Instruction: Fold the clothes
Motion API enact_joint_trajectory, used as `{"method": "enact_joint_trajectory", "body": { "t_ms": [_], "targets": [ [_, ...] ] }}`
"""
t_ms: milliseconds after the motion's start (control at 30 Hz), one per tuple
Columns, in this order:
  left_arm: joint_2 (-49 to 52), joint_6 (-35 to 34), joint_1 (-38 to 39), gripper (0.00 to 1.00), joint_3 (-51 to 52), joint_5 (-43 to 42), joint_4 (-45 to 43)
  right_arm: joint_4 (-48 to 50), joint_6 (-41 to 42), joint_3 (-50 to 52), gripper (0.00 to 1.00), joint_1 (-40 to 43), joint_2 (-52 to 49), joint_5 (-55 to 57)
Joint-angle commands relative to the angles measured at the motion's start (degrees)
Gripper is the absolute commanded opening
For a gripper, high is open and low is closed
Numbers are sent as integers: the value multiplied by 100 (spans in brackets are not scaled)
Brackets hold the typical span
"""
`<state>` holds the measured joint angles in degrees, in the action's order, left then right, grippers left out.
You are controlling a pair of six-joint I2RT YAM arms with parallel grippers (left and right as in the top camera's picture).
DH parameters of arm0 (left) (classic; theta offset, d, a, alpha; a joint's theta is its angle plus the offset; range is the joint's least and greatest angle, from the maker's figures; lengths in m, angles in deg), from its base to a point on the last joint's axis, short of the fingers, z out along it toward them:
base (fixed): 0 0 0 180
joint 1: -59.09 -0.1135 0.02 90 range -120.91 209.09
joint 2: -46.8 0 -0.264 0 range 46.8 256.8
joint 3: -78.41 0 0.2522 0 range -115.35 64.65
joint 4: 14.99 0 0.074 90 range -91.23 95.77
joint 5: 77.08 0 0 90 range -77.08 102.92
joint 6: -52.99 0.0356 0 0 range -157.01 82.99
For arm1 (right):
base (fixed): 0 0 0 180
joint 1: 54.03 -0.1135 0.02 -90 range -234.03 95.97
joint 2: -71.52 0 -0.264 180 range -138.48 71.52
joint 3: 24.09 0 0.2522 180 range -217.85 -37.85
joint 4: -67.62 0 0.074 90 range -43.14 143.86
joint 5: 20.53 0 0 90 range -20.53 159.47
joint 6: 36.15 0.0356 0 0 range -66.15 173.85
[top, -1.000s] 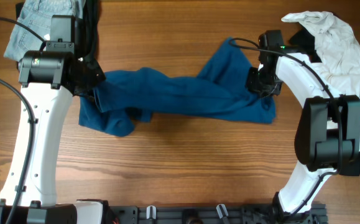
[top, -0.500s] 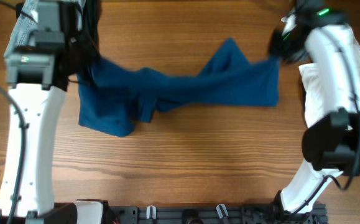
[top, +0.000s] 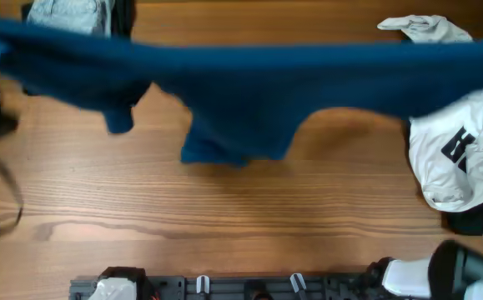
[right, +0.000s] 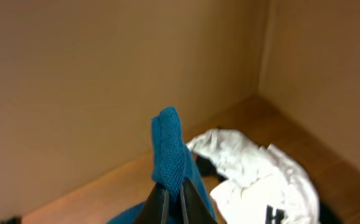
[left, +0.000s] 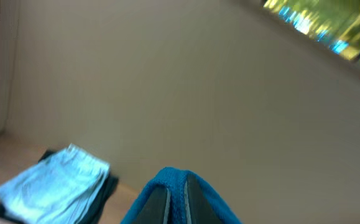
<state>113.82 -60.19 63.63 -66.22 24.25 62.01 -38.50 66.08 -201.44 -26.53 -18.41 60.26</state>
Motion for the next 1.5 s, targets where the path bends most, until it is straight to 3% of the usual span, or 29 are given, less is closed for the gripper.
{"method": "enact_joint_trajectory", "body": {
  "t_ms": [0, 267, 533, 733, 833, 933, 1100, 1367, 1467],
  "targets": [
    [-529, 223, -31, 4, -127, 164, -256, 24, -184, -33, 5, 140, 282, 17],
    [-35, 483, -31, 4, -125, 420, -511, 26, -479, 280, 4, 140, -210, -385],
    [2356, 651, -33, 4, -127, 444, -1038, 308, -625, 376, 4, -341, -2055, -619],
    [3757, 1025, -107, 4, -127, 433, -2627, 2063, -76, 376, 4, -1158, -3279, -328],
    [3807, 1198, -94, 4, -168, 374, -3615, 3112, 70, 337, 4, -1364, -3259, -323],
    [3775, 1397, -92, 4, -861, 306, -3995, 3901, 195, 293, 4, -1373, -2975, -323],
    [3770, 2004, -96, 4, -1600, 221, -3748, 4188, 188, 302, 4, -1375, -2894, -323],
    [4728, 1976, -269, 4, -1523, 221, -1043, 3679, 96, 1224, 4, -1416, -3388, -328],
    [5117, 1976, -319, 4, -1523, 219, -612, 3652, -68, 1554, 4, -1416, -3394, -328]
  ]
}}
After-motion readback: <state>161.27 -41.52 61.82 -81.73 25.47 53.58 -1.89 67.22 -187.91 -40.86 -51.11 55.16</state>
